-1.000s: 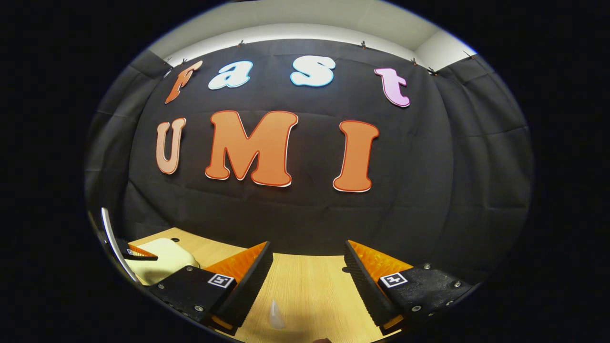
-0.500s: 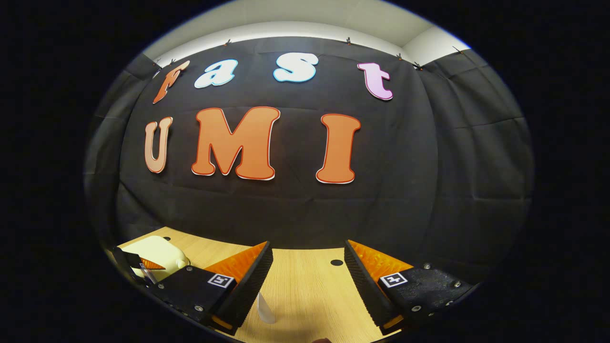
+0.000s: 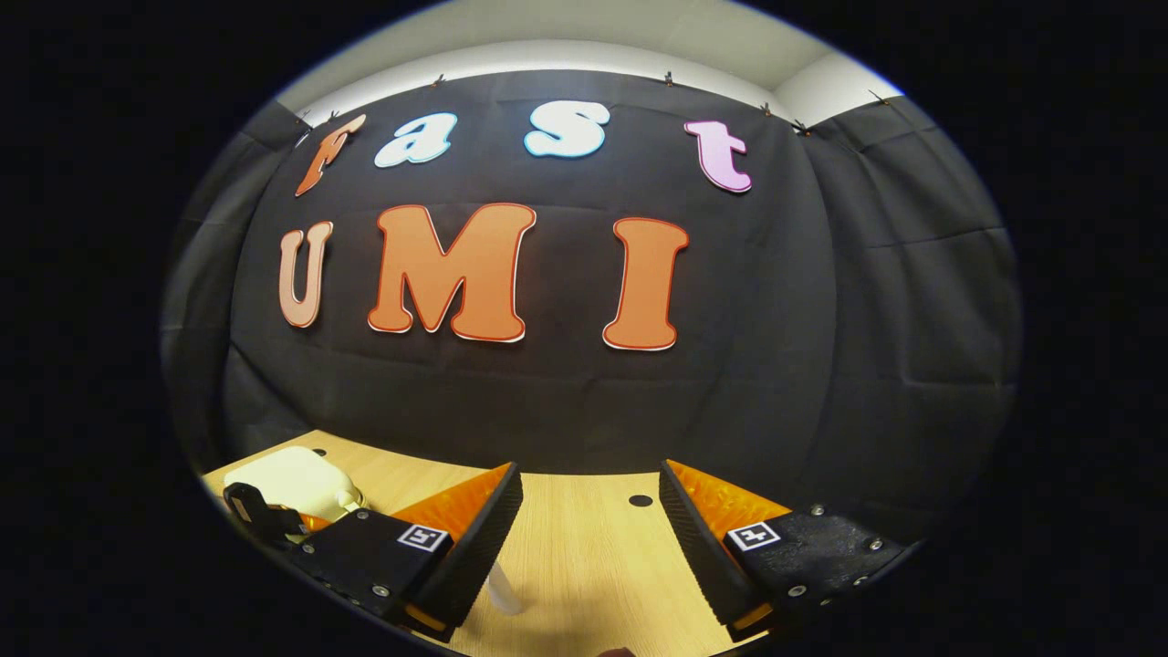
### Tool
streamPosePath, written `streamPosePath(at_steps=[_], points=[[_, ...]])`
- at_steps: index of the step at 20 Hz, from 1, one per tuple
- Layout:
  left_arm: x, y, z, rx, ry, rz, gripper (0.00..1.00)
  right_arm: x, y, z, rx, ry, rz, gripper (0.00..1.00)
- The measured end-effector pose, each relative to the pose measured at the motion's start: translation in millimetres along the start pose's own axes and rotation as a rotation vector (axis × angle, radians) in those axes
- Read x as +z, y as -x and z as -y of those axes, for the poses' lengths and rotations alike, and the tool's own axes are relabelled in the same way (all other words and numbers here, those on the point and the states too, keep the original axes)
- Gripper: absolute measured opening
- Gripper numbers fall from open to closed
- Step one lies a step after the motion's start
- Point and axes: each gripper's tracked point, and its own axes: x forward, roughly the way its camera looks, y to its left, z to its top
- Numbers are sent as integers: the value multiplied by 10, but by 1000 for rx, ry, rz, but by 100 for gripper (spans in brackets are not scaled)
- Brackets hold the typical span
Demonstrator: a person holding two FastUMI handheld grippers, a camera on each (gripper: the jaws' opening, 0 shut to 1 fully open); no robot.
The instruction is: First open the suitcase, pack the skin care products into it, and then close the suitcase.
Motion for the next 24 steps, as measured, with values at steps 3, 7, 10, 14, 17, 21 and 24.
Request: streamPosePath(at_steps=[3, 7, 10, 14, 17, 21, 24], points=[[10, 88, -59, 8, 50, -4, 10, -38, 27, -101, 24, 3, -4, 95], [44, 137, -163, 20, 213, 12, 7, -49, 12, -275, 59, 17, -9, 96], [90, 172, -185, 64, 358, 34, 7, -74, -8, -405, 85, 24, -16, 96], [138, 173, -248, 105, 522, 51, 7, -71, -54, -570, 116, 41, -18, 95], [162, 174, -248, 130, 685, 57, 7, -75, -86, -690, 135, 53, -23, 96], [178, 181, -257, 170, 867, 60, 7, -42, -122, -854, 153, 63, -21, 96], [181, 182, -274, 205, 1022, 70, 7, -36, -147, -993, 161, 69, -25, 95]])
